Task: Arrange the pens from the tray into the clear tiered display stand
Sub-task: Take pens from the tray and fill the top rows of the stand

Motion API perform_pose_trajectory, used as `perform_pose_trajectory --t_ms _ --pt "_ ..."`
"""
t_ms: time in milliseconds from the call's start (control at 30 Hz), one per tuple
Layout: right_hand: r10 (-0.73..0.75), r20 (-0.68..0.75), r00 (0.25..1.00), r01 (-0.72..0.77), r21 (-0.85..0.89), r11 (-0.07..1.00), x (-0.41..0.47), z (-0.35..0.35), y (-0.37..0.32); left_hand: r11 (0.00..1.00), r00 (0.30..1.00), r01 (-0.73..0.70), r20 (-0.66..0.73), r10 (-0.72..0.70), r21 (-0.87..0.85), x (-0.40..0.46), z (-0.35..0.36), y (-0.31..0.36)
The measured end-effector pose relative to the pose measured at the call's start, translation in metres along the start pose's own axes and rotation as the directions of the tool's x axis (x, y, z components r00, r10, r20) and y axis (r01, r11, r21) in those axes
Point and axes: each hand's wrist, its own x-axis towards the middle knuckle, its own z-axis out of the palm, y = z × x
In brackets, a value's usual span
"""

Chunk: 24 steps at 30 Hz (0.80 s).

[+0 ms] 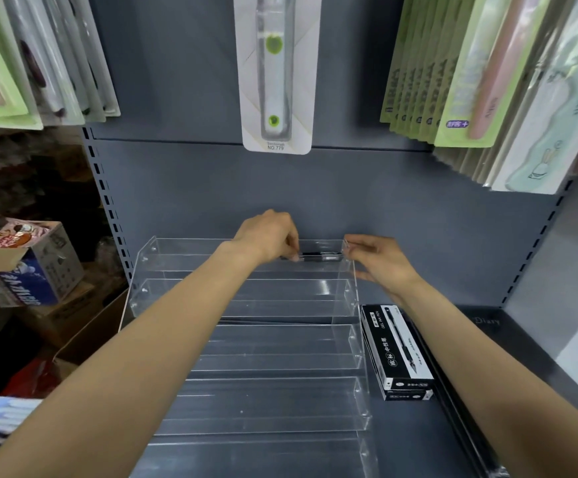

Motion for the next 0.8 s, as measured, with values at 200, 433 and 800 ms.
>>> perform_pose_trajectory --t_ms 200,433,800 --pt "-0.065 0.011 0.998 0.066 -0.101 0.993 -0.005 -0.005 0.002 0.960 0.997 0.045 -0.042 -0.059 -0.275 -0.008 0.004 -0.009" --pt "-0.448 0.014 0.894 0.409 -0.435 0.802 -0.036 0.013 -0.020 0.911 0.853 0.044 -0.459 -0.247 -0.409 -0.054 0.000 0.000" --pt "-0.489 0.408 0.770 0.629 -0.359 0.690 -0.123 0.186 -0.040 0.895 0.702 0.348 -0.555 -0.447 -0.280 -0.244 0.001 -0.082"
